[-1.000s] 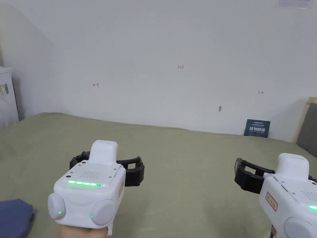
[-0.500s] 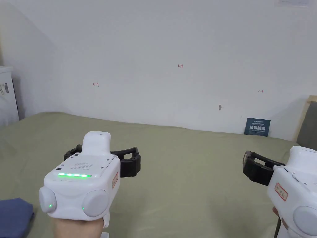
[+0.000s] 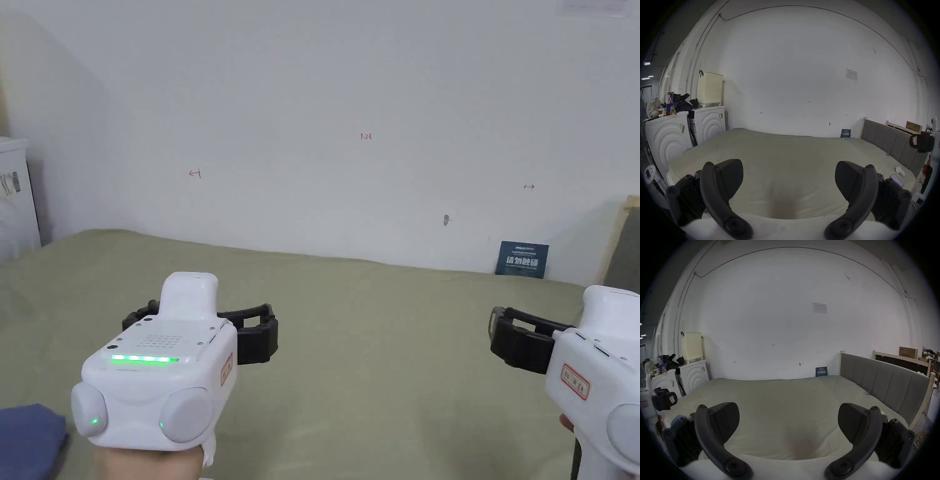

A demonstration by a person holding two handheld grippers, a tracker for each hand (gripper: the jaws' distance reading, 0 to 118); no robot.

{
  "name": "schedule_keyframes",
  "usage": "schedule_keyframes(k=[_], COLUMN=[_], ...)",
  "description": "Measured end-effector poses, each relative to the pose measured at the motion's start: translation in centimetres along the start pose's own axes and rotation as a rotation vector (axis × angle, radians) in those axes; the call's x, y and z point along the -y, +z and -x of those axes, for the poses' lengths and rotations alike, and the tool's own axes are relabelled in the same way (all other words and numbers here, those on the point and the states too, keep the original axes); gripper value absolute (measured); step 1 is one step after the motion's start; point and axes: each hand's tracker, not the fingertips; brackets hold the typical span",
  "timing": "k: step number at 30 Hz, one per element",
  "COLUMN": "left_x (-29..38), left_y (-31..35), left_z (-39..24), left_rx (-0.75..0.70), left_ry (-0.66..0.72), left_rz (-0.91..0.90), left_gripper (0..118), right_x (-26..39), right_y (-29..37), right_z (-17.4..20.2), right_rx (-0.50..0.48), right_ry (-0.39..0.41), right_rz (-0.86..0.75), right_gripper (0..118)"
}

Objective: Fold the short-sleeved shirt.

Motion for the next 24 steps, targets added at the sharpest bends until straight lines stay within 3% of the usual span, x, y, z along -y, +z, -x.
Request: schedule_keyframes(k=[8,24], left_x=[-0.9,-2.5], left_y=[0.3,0.0], left_z=[0.1,-0.6], left_rx=[0.006,0.038], left_ry=[0.005,-0.018], left_rz=[-0.010,-0.026], left_gripper=[117,117], right_x=[0.0,-2.1], right_y=[-0.1,-0.2], right_z=[-0.8,-0.8], right_rx=[-0.068,-0.003], right_ry=[-0.015,0.037], right_rz=[0.063,0.035], right_gripper=[118,118])
